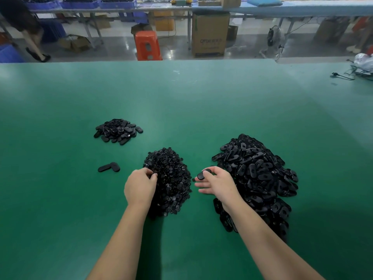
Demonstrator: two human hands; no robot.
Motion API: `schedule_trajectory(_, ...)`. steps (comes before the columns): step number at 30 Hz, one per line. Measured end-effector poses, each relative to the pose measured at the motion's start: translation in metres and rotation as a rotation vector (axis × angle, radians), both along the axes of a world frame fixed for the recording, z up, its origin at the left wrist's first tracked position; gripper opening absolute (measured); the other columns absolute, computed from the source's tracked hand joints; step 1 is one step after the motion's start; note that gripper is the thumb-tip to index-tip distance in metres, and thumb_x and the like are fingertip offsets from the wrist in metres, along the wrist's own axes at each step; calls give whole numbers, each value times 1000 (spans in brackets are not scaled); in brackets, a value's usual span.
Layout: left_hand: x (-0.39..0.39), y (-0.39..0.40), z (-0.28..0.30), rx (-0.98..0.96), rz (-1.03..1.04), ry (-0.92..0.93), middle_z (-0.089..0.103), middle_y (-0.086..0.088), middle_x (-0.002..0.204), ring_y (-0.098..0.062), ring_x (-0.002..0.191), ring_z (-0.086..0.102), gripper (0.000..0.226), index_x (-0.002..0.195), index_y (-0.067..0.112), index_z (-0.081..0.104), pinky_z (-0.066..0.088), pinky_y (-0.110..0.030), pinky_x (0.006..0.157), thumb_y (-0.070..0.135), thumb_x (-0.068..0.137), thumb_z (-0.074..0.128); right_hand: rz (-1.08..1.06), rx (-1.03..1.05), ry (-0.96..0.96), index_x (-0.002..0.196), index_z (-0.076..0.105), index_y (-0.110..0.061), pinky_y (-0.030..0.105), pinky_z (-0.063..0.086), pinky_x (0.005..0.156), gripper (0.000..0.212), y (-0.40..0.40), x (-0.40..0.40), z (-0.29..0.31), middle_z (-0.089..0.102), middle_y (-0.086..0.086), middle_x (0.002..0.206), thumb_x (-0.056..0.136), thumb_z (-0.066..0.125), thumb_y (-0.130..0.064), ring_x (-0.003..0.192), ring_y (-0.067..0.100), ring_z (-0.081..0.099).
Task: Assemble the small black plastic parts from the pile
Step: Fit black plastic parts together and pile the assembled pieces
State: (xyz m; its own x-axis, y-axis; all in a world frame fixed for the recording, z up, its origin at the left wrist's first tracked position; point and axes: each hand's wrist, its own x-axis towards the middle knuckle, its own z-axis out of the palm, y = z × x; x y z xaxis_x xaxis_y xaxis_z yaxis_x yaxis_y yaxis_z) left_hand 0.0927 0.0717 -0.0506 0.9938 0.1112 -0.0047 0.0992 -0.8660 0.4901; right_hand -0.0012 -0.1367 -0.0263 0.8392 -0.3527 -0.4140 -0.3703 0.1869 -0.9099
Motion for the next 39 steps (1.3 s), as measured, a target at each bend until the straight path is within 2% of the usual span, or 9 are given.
schedule_trajectory(6,-2,-2,2,-2,13,-18,67,6,82,-14,67,59,15,78,31,67,38,-25,51,29,93,66,-36,28,-19,105,67,-7,33,62,65,23,-1,-3,5,78,8,89,105,47,-17,81,23,77)
schedule_trajectory(9,-4,-3,3,-14,17,-36,66,8,75,-10,63,56,15,78,30,69,34,-24,48,31,93,67,-54,26,-37,105,71,-10,32,62,66,21,-1,-4,5,77,10,97,104,51,-19,82,22,77)
schedule_trajectory(12,-8,-5,8,-68,12,-73,66,11,73,-9,65,58,14,79,29,70,40,-26,51,33,92,68,-62,25,-44,104,73,-13,31,61,67,20,-1,-4,4,73,7,106,104,54,-19,83,20,76)
schedule_trajectory(18,-18,-25,31,-610,-228,-23,71,15,71,-1,67,64,8,82,29,75,47,-16,62,27,89,74,-91,23,-34,99,77,-17,26,56,60,18,-2,-5,5,73,5,103,101,59,-17,69,15,63)
schedule_trajectory(22,-29,-45,36,-1003,-296,156,59,11,62,-7,48,41,6,91,16,76,34,-16,45,10,90,74,-114,48,-41,99,77,-13,27,55,60,17,1,-4,5,70,9,96,100,60,-16,67,15,57)
schedule_trajectory(24,-32,-51,35,-1088,-311,210,59,6,66,-7,47,37,11,95,14,75,30,-17,41,4,90,73,-119,67,-51,99,77,-12,26,55,60,17,1,-4,5,70,8,93,100,60,-16,66,14,59)
schedule_trajectory(27,-35,-56,33,-1149,-290,271,64,-2,72,-9,43,35,17,99,14,74,27,-19,39,3,87,75,-126,94,-62,99,77,-11,24,55,59,17,0,-4,5,71,7,90,100,60,-15,64,12,63)
schedule_trajectory(32,-34,-56,30,-1124,-293,282,69,-4,71,-10,42,40,11,86,18,78,33,-22,38,8,84,80,-132,121,-75,98,74,-7,26,58,60,16,1,-3,5,76,12,94,100,59,-12,68,16,69)
schedule_trajectory(39,-34,-55,27,-1143,-266,279,52,-2,60,-11,44,31,11,90,19,81,27,-21,40,9,88,76,-107,137,-118,107,70,0,28,62,72,16,3,-6,8,77,17,94,101,57,-9,85,25,77)
